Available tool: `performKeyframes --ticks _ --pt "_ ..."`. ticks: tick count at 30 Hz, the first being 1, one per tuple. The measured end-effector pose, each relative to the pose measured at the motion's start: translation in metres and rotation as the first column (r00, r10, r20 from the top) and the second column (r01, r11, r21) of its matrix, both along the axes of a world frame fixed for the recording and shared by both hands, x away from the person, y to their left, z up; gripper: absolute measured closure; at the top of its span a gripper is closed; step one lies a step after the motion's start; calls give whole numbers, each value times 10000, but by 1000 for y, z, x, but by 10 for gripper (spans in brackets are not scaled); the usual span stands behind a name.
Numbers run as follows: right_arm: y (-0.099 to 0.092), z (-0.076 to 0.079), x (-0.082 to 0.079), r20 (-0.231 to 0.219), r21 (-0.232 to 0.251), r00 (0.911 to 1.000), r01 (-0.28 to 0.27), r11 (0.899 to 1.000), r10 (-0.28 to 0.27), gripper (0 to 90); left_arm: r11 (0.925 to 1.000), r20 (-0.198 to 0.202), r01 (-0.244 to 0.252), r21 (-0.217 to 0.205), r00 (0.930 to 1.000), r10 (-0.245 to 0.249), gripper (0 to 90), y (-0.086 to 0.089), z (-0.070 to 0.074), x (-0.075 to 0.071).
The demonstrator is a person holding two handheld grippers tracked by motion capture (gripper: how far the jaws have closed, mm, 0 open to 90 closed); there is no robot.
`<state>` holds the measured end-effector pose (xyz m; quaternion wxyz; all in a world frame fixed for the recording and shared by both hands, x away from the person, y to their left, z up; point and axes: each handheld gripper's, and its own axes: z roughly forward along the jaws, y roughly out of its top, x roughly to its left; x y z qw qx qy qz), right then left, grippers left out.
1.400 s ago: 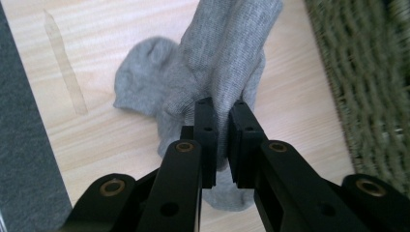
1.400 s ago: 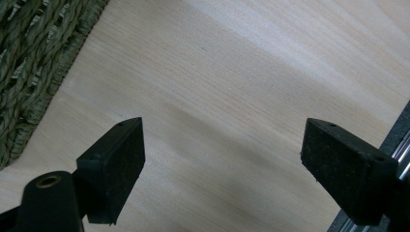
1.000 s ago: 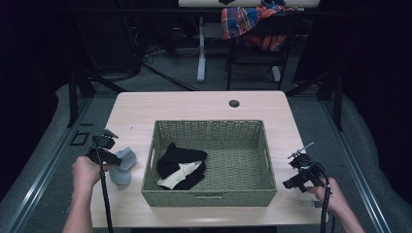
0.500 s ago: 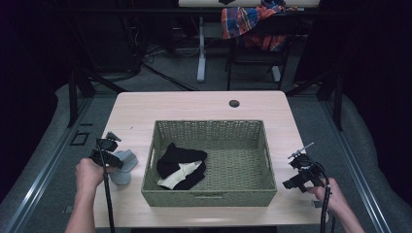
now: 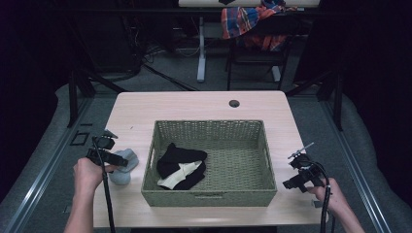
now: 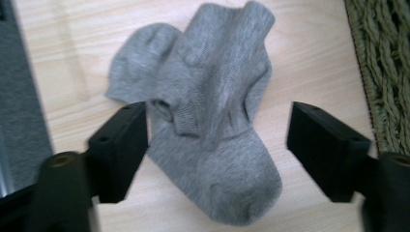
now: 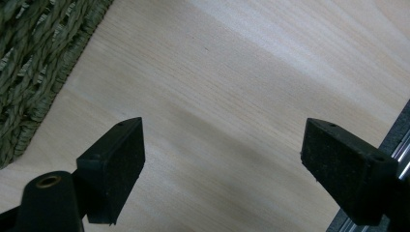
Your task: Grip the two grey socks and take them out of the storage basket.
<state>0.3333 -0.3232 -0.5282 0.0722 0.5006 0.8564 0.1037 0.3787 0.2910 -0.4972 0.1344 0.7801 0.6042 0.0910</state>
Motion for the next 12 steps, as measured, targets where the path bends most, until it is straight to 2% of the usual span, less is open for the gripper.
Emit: performKeyframes --ticks 5,7,9,12 --pt "-1 0 0 104 -85 9999 58 9999 -58 155 9997 337 -38 236 9994 30 122 -2 4 -16" --pt "0 0 0 72 -86 10000 7 10000 -7 155 9997 334 -84 251 9994 75 64 -1 5 -23" --pt "0 0 0 55 -94 10000 -34 10000 35 154 9996 527 -201 206 9984 190 41 1 6 -29" --pt "1 0 1 116 -106 9999 -36 9999 37 154 9993 581 -330 189 9978 319 3 5 5 -34"
